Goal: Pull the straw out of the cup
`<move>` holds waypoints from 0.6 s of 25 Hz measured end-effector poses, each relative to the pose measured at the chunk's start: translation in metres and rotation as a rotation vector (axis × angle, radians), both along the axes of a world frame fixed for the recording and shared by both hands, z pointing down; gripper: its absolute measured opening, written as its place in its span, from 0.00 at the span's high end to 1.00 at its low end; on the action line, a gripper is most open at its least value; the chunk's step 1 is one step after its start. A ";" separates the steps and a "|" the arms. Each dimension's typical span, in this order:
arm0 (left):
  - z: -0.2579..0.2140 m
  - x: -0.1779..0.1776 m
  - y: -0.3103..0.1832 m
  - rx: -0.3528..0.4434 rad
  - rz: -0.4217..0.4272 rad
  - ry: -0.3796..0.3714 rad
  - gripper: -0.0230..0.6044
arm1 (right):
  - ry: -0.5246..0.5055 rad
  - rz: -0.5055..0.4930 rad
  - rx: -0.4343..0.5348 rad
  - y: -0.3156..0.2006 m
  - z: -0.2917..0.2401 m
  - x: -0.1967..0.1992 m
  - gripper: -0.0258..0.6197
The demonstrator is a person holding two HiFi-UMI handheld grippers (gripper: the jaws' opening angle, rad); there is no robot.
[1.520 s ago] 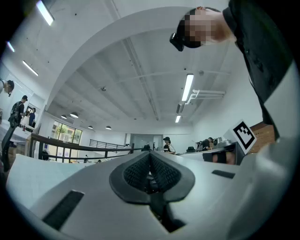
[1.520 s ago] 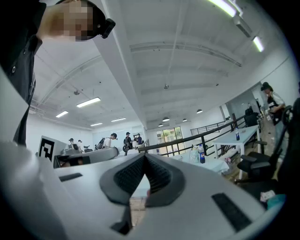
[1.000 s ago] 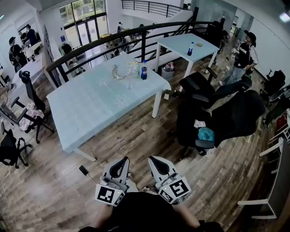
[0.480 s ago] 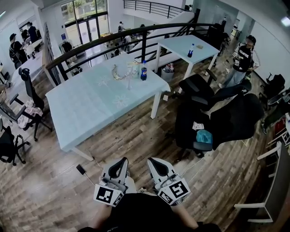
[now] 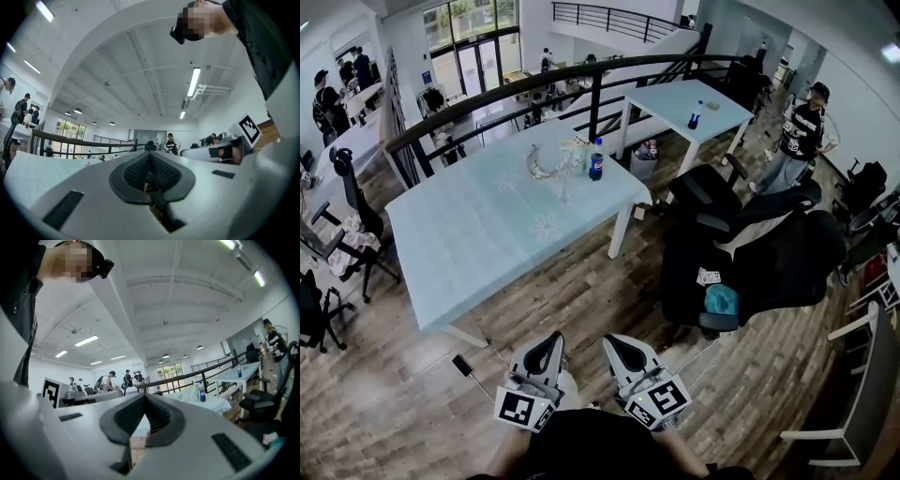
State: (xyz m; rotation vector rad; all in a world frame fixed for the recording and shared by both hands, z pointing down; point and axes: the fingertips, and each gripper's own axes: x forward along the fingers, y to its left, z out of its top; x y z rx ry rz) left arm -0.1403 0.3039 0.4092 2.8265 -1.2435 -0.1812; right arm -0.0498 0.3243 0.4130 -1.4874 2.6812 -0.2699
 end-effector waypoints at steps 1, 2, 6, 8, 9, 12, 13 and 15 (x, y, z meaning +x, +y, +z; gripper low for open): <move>0.000 0.001 -0.010 -0.002 0.004 -0.001 0.94 | 0.002 0.001 -0.001 -0.010 -0.001 0.000 0.95; 0.001 0.002 -0.021 -0.003 0.008 -0.002 0.94 | 0.003 0.002 -0.001 -0.021 -0.002 0.000 0.95; 0.001 0.004 -0.068 -0.015 0.021 -0.001 0.94 | 0.007 0.009 -0.002 -0.065 -0.008 -0.001 0.95; 0.000 0.004 -0.091 -0.021 0.033 0.005 0.94 | 0.011 0.019 -0.006 -0.088 -0.010 -0.002 0.95; -0.001 0.003 -0.101 -0.020 0.040 0.008 0.94 | 0.013 0.024 -0.005 -0.099 -0.011 -0.004 0.95; -0.004 0.000 -0.132 -0.005 0.063 0.008 0.94 | 0.022 0.037 0.002 -0.131 -0.013 -0.009 0.95; -0.005 -0.001 -0.142 0.002 0.068 0.005 0.94 | 0.025 0.040 0.005 -0.141 -0.014 -0.012 0.95; -0.006 -0.008 -0.162 0.012 0.073 0.003 0.94 | 0.031 0.045 0.011 -0.161 -0.015 -0.018 0.95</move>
